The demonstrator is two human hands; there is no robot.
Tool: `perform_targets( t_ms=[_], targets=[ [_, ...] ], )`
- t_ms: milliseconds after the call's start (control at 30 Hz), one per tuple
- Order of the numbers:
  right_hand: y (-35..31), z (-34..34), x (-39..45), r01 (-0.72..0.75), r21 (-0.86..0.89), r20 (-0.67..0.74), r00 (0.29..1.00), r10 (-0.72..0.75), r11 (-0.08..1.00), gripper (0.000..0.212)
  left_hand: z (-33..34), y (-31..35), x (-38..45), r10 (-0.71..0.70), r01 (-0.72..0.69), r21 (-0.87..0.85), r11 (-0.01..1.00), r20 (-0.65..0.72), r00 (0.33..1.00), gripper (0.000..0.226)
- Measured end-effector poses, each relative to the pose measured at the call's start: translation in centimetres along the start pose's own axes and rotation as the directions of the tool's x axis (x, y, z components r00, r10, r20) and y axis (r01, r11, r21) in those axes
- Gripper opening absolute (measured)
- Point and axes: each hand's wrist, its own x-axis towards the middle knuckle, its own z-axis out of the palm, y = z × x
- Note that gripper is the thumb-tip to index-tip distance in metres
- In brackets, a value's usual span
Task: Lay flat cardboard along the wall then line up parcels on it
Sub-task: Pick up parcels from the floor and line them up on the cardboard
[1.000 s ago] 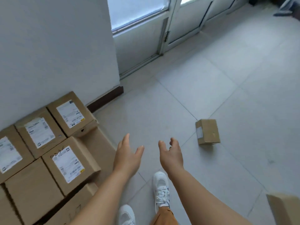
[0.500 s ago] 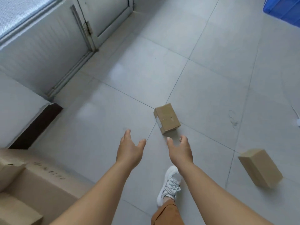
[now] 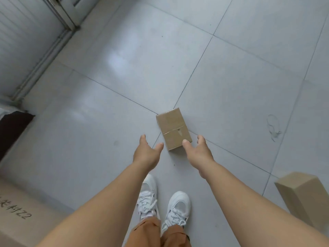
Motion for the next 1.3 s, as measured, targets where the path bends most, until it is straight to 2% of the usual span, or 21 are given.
perform_targets(
  t_ms=[333, 500, 633, 733, 800, 900, 1067, 1200, 1300],
  targets=[
    [1.7, 0.6, 8.7, -0.105, 0.026, 0.098, 0.990, 0.102, 0.994, 0.067, 4.5, 1.8, 9.2, -0.054, 0.041, 0.127, 0.991, 0.100, 0.994, 0.082],
    [2.1, 1.3, 13.3, -0.094, -0.012, 0.109, 0.989, 0.095, 0.995, 0.074, 6.7, 1.9, 12.4, -0.111, 0.094, 0.166, 0.982, 0.097, 0.989, 0.077],
    [3.1, 2.8, 16.9, -0.016, -0.101, 0.061, 0.998, 0.022, 0.995, 0.082, 8.7, 1.3, 14.5, -0.190, 0.184, 0.082, 0.980, 0.076, 0.979, 0.068],
    [4.7, 3.3, 18.1, -0.013, 0.002, 0.187, 0.982, 0.013, 1.000, 0.081, 10.5, 1.4, 14.9, -0.182, 0.188, -0.055, 0.981, 0.104, 0.978, 0.054],
    [5.9, 2.8, 17.9, -0.008, 0.051, 0.215, 0.977, -0.003, 0.999, 0.075, 12.0, 1.7, 14.4, -0.138, 0.150, -0.131, 0.980, 0.100, 0.985, 0.049],
    [8.8, 0.5, 17.0, -0.048, 0.135, 0.130, 0.991, 0.030, 0.990, 0.066, 15.3, 2.3, 12.7, -0.093, 0.111, -0.155, 0.982, 0.117, 0.989, 0.053],
    [16.3, -6.5, 15.3, -0.153, 0.243, -0.060, 0.983, 0.172, 0.958, 0.055, 24.2, 4.0, 7.7, -0.019, 0.043, -0.081, 0.996, 0.280, 0.960, 0.054],
    [22.7, -12.3, 14.7, -0.203, 0.313, -0.126, 0.959, 0.252, 0.928, 0.055, 32.1, 5.2, 4.2, 0.028, -0.041, 0.025, 0.999, 0.377, 0.926, 0.051],
    [26.7, -15.7, 14.7, -0.210, 0.320, -0.123, 0.958, 0.260, 0.924, 0.060, 36.8, 5.6, 2.7, 0.058, -0.124, 0.128, 0.984, 0.428, 0.902, 0.064]
  ],
)
